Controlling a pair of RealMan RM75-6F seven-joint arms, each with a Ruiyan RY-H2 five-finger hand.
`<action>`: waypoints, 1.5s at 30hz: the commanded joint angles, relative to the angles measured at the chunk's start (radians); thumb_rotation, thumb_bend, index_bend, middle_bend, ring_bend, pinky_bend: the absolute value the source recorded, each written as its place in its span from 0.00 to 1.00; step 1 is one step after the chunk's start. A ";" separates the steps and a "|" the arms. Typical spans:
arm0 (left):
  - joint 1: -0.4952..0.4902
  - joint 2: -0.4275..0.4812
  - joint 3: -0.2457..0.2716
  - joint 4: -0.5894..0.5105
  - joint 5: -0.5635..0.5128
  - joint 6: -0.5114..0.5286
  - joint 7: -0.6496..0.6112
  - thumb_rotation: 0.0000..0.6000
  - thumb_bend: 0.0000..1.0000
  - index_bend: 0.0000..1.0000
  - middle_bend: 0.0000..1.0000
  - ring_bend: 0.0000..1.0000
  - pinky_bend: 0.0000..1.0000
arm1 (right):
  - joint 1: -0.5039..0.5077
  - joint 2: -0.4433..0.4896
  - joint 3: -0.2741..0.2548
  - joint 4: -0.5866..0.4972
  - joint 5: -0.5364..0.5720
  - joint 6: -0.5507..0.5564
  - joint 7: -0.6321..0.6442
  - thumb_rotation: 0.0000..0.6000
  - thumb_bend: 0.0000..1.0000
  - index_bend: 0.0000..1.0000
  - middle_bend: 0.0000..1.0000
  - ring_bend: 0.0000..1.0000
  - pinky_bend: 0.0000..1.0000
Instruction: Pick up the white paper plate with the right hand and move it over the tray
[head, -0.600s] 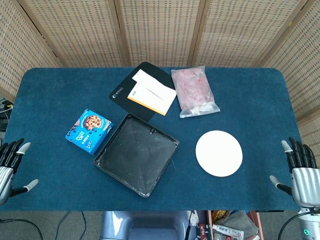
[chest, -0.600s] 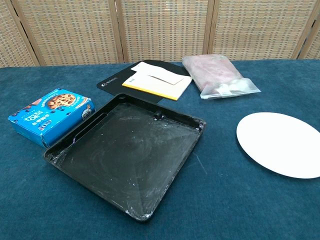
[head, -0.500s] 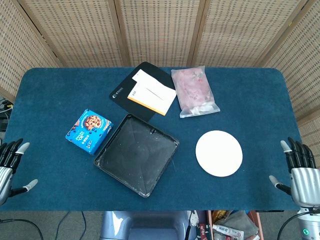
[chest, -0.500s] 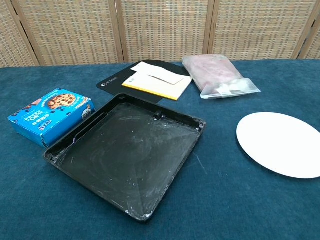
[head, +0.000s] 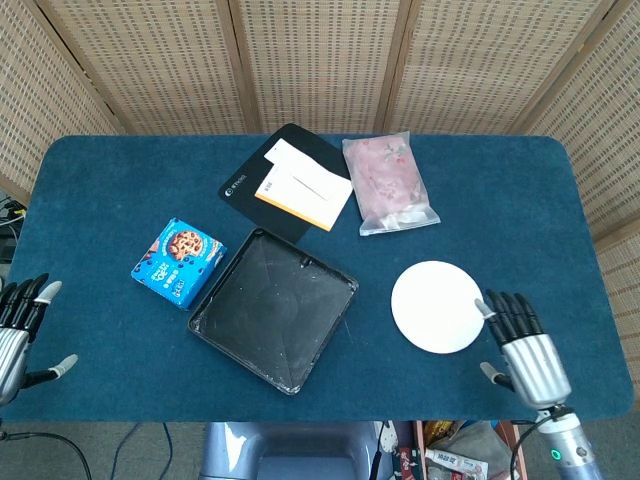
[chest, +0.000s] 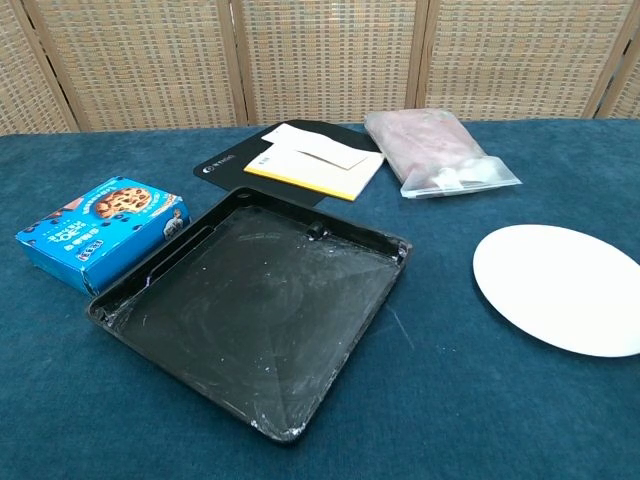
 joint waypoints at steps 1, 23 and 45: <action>-0.004 -0.002 -0.004 -0.002 -0.017 -0.015 0.008 1.00 0.00 0.00 0.00 0.00 0.00 | 0.064 -0.080 0.003 0.084 -0.042 -0.058 -0.049 1.00 0.00 0.06 0.00 0.00 0.05; -0.011 -0.008 -0.011 -0.008 -0.047 -0.038 0.035 1.00 0.00 0.00 0.00 0.00 0.00 | 0.153 -0.248 -0.026 0.231 0.008 -0.204 -0.112 1.00 0.15 0.19 0.00 0.00 0.06; -0.011 -0.013 -0.013 -0.003 -0.051 -0.039 0.038 1.00 0.00 0.00 0.00 0.00 0.00 | 0.169 -0.288 -0.028 0.268 0.101 -0.260 -0.166 1.00 0.29 0.25 0.00 0.00 0.07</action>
